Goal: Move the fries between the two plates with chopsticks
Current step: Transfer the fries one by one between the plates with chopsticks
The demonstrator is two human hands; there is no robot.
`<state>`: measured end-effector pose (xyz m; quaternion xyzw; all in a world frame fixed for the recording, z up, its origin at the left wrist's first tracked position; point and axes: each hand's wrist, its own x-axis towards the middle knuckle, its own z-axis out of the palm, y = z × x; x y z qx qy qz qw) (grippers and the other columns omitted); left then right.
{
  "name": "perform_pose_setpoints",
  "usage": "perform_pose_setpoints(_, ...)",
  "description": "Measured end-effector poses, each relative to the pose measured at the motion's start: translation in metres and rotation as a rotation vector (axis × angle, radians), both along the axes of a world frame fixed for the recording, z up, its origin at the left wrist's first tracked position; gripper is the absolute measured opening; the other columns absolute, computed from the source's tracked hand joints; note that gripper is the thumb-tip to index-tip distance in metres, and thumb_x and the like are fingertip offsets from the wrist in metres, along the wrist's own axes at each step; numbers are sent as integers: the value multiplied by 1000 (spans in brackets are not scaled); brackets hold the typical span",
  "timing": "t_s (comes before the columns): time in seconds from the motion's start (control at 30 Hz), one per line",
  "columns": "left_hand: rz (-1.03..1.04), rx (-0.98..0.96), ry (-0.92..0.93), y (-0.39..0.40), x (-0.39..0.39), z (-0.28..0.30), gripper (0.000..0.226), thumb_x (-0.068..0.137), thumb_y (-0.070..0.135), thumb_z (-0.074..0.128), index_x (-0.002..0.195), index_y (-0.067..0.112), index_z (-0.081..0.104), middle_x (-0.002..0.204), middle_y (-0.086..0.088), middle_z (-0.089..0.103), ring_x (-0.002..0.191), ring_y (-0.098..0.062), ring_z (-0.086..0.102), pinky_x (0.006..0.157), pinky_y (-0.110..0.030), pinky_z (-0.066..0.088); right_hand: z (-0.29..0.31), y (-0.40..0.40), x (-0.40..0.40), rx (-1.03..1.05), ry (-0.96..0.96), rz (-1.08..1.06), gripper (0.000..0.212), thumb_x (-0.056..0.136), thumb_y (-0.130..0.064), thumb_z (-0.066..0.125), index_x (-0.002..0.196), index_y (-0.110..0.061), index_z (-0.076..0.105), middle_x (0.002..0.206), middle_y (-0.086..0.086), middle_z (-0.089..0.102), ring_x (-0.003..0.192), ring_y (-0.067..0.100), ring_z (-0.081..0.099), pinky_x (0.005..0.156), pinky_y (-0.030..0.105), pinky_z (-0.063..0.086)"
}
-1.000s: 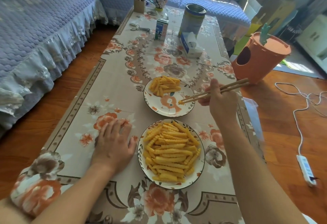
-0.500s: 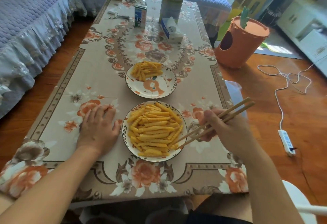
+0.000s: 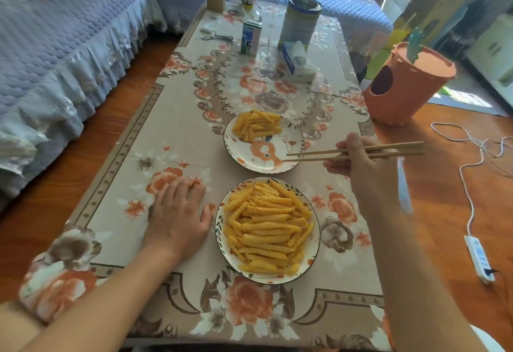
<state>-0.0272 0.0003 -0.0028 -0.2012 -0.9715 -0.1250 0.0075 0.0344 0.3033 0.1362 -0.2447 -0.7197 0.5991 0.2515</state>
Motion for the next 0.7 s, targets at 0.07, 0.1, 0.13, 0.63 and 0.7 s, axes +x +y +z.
perform_pose_setpoints(0.07, 0, 6, 3, 0, -1, -1, 45, 92, 43, 40, 128, 21, 57, 139, -6, 53, 136, -28, 42, 117, -50, 33, -12, -16, -35, 32, -8, 30, 27, 104, -26, 59, 91, -6, 72, 75, 18, 74, 65, 30, 75, 66, 39, 65)
perform_pose_setpoints(0.1, 2, 4, 3, 0, -2, -1, 44, 93, 43, 40, 128, 22, 57, 139, -5, 53, 137, -28, 42, 117, -49, 32, -18, -25, -52, 60, -12, 38, 27, 103, -26, 60, 90, -6, 73, 74, 18, 74, 63, 27, 75, 66, 41, 65)
perform_pose_setpoints(0.13, 3, -2, 0, 0, -2, -2, 44, 93, 43, 40, 128, 23, 56, 140, -5, 52, 138, -27, 41, 118, -49, 31, -24, -32, -68, 99, -13, 38, 26, 103, -26, 60, 87, -10, 73, 71, 15, 74, 61, 25, 74, 66, 43, 65)
perform_pose_setpoints(0.63, 13, -27, -19, -2, -5, -4, 45, 95, 45, 38, 132, 26, 53, 146, -3, 49, 143, -26, 37, 122, -47, 24, -20, -53, -108, 173, -29, -116, 38, 105, -33, 56, 72, -19, 67, 59, 4, 70, 53, 21, 72, 63, 43, 64)
perform_pose_setpoints(0.7, 15, -24, -22, -2, -5, -3, 46, 94, 45, 37, 132, 26, 53, 146, -4, 49, 143, -26, 36, 122, -48, 24, -6, -43, -85, 107, -7, -101, 36, 105, -31, 57, 76, -12, 69, 60, 7, 71, 54, 24, 73, 59, 41, 64)
